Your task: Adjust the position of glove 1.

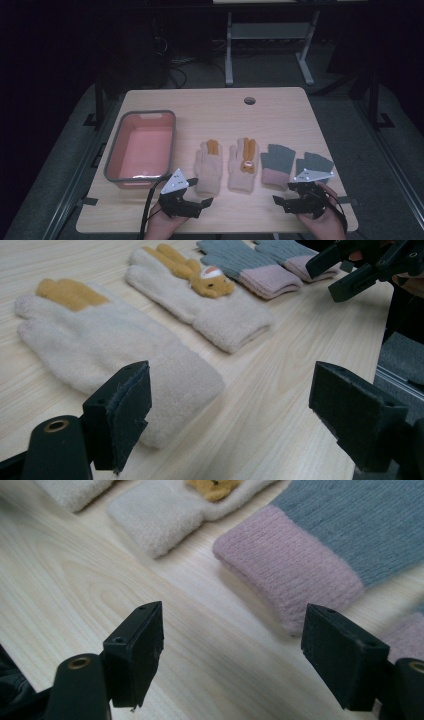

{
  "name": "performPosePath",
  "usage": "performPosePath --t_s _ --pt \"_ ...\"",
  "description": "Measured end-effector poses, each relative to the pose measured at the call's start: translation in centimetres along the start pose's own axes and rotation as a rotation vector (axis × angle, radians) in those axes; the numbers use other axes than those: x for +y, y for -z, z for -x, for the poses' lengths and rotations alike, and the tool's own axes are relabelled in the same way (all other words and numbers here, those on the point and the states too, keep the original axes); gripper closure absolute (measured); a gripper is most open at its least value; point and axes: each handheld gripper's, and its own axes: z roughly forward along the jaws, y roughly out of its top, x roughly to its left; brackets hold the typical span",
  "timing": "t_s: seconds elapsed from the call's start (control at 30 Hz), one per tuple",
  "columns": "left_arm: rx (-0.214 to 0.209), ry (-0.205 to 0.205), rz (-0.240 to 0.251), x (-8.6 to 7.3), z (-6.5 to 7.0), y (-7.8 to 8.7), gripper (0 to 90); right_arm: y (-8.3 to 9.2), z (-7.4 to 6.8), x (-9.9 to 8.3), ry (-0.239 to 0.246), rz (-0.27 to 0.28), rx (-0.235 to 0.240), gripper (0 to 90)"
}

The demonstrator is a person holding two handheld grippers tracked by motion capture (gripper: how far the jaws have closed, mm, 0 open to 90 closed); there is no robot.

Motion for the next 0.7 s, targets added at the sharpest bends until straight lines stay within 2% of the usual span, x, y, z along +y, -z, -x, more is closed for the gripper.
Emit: performPosePath --t_s 0.27,0.4,0.7 --pt "-0.002 0.003 -0.004 0.0 0.1 -0.2 17.1 0.2 -0.4 0.0 0.011 -0.001 0.015 24.8" --pt "-0.008 0.017 -0.006 -0.1 0.0 -0.2 17.1 0.1 -0.5 0.2 -0.004 0.005 0.023 24.9" --pt "-0.004 0.014 0.003 -0.2 0.1 0.2 17.1 0.4 -1.5 1.9 0.03 0.005 0.055 25.8"
